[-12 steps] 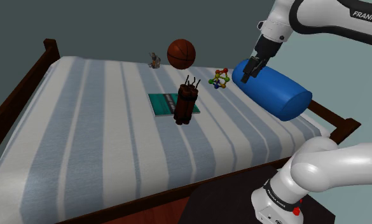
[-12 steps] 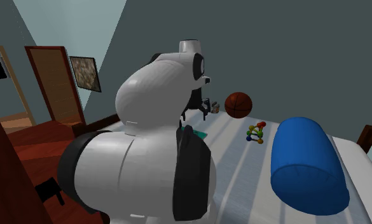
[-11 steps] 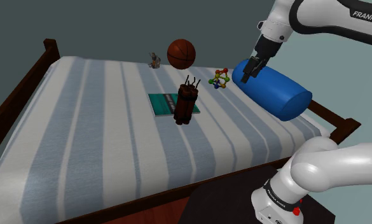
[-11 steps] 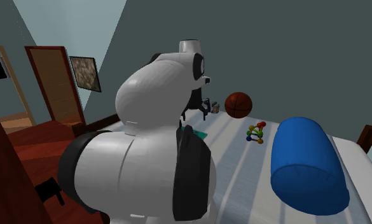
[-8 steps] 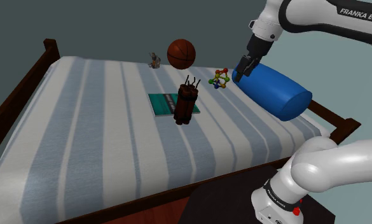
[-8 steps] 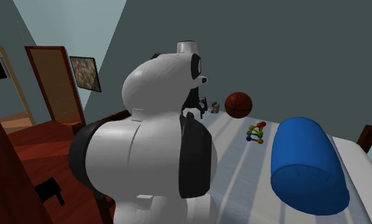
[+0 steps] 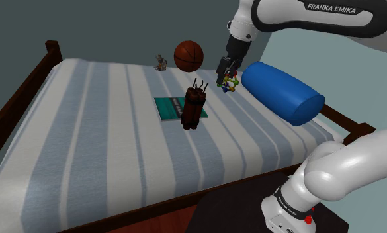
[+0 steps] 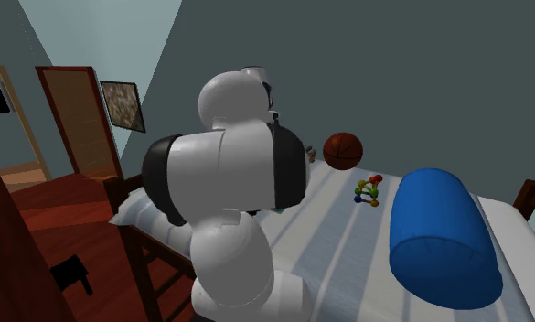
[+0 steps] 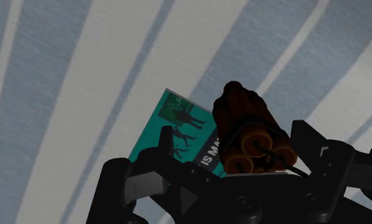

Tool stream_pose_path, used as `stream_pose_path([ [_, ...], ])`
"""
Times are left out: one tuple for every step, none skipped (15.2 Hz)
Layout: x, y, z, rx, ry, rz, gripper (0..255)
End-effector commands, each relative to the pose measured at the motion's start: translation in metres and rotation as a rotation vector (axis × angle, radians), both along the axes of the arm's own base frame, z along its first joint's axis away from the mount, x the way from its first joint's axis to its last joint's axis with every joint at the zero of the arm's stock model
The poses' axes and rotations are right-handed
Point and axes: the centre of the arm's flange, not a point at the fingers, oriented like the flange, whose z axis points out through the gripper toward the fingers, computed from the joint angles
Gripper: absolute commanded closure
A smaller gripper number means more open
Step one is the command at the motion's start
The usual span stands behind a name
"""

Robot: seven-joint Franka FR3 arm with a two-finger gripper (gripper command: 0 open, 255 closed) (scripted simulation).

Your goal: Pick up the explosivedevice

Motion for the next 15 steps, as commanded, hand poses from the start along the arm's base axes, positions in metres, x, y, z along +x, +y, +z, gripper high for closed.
stream_pose_path([
  [0.019, 0.021, -0.005, 0.002, 0.009, 0.020, 0],
  [0.028, 0.030, -0.007, 0.003, 0.014, 0.030, 0],
  [0.038, 0.039, -0.010, 0.003, 0.018, 0.040, 0],
  [0.047, 0.048, -0.013, 0.004, 0.022, 0.050, 0],
  [0.050, 0.052, -0.014, 0.004, 0.024, 0.054, 0],
  [0.050, 0.052, -0.019, 0.004, 0.024, 0.054, 0],
  [0.050, 0.052, -0.024, 0.004, 0.024, 0.054, 0],
  [0.050, 0.052, -0.029, 0.004, 0.024, 0.054, 0],
  [0.050, 0.052, -0.035, 0.004, 0.024, 0.054, 0],
  [0.050, 0.052, -0.040, 0.004, 0.024, 0.054, 0],
  [0.050, 0.052, -0.045, 0.004, 0.024, 0.054, 0],
  [0.050, 0.052, -0.054, 0.004, 0.024, 0.054, 0],
  [0.050, 0.051, -0.054, 0.004, 0.024, 0.054, 0],
  [0.050, 0.051, -0.054, 0.004, 0.024, 0.054, 0],
  [0.050, 0.051, -0.054, 0.004, 0.024, 0.054, 255],
])
